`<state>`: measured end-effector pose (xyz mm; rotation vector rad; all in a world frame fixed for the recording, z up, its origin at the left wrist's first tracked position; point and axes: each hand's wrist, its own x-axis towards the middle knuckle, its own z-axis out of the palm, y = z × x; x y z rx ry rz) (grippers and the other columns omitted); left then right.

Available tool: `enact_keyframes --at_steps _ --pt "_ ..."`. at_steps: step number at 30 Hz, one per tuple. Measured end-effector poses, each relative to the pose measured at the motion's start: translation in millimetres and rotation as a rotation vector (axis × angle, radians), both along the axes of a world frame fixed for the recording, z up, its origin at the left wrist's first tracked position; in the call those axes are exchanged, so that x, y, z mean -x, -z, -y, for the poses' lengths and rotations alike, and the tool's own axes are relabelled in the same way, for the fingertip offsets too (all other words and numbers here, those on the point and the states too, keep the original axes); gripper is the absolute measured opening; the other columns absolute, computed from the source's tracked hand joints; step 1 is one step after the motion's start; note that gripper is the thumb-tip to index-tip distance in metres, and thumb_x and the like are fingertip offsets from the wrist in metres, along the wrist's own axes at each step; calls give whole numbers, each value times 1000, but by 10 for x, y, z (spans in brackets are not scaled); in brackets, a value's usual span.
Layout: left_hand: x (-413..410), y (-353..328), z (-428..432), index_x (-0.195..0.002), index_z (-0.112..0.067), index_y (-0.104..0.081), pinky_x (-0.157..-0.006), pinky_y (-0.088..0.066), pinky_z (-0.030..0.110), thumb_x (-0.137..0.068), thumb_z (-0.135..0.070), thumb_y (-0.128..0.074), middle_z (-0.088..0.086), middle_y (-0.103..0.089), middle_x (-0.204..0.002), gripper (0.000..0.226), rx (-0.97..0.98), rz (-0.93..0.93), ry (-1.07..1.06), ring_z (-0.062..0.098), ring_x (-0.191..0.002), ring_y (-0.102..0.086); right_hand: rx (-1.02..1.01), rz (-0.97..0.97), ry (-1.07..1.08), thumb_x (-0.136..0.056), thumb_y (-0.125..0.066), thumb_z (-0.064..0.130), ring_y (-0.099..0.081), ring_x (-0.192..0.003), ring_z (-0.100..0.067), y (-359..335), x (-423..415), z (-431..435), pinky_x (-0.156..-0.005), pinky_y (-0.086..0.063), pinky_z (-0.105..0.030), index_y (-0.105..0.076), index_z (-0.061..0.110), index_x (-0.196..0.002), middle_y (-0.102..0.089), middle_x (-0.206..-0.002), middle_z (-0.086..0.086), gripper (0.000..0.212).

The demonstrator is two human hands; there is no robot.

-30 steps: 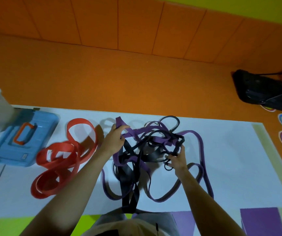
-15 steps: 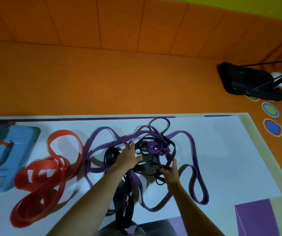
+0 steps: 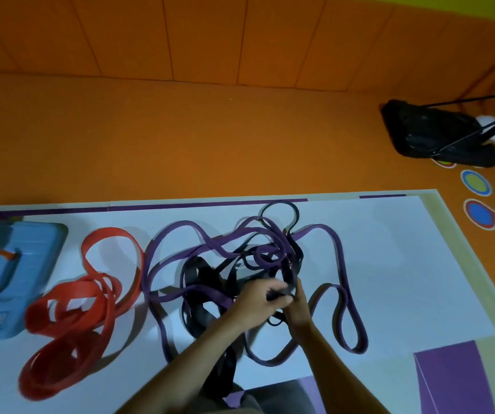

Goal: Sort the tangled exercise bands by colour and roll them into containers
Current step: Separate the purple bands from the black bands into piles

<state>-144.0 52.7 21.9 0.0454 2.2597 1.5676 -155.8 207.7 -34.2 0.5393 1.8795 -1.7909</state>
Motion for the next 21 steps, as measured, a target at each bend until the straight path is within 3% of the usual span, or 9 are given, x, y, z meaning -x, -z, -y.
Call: enact_keyframes --at_steps 2,4,6,8,12,15,16,18,21 --pt "-53 122 -76 -122 -21 -77 -104 -47 28 -103 -44 -59 -13 -65 -130 35 119 -80 124 3 -119 -53 9 -36 -3 -102 -62 21 -70 -81 -22 -72 -14 8 -68 -57 -23 -58 7 -105 -72 -79 -11 15" --pt "-36 262 -49 -110 -29 -81 -108 -41 40 -99 -46 -64 -13 -57 -136 26 230 -166 65 12 -126 -44 45 -74 0 -91 -77 36 -72 -87 -28 -114 22 -1 -73 -59 -34 -63 7 -115 -75 -87 -14 40" --pt "22 331 12 -99 -37 -78 -110 -38 47 -89 -43 -76 -14 -50 -139 13 282 -222 -95 17 -133 -41 177 -83 -53 -84 -84 18 -74 -82 -31 -159 47 -23 -69 -60 -38 -68 18 -125 -75 -90 -17 44" --pt "90 351 60 -110 -41 -67 -116 -31 54 -78 -47 -82 -10 -41 -150 37 338 -193 -192 21 -145 -32 191 -36 -70 -91 -75 -2 -73 -89 -34 -184 71 -32 -73 -60 -41 -63 27 -137 -74 -101 -23 56" --pt "240 245 124 -155 -55 -15 -121 0 67 -63 -60 -86 0 -1 -172 117 385 162 -9 30 -160 0 213 -24 -143 -101 -62 0 -73 -85 -31 -320 96 48 -76 -60 -40 -48 26 -152 -76 -97 -18 59" --pt "292 266 82 -159 -55 5 -120 -5 69 -81 -38 -80 2 13 -173 117 489 228 79 37 -159 0 190 45 -170 -112 -45 33 -76 -98 -25 -393 117 152 -84 -63 -42 -57 30 -145 -78 -109 -7 35" --pt "306 292 75 -160 -52 3 -120 -10 69 -86 -34 -76 4 5 -174 109 538 223 61 39 -158 -8 161 67 -204 -111 -39 49 -74 -107 -25 -412 134 171 -95 -60 -46 -64 33 -138 -77 -116 -5 40" --pt "339 338 84 -158 -46 -17 -115 -24 68 -93 -34 -71 5 -36 -163 85 609 150 -35 37 -149 -35 97 88 -280 -110 -31 59 -70 -107 -20 -454 170 190 -103 -55 -44 -72 38 -124 -77 -113 0 49" --pt "322 395 189 -125 -37 -55 -98 -50 55 -97 -33 -65 -2 -74 -109 29 611 -19 -141 29 -112 -68 -96 -23 -361 -113 -39 39 -66 -109 -18 -446 256 170 -98 -51 -35 -76 29 -112 -75 -113 -2 38"
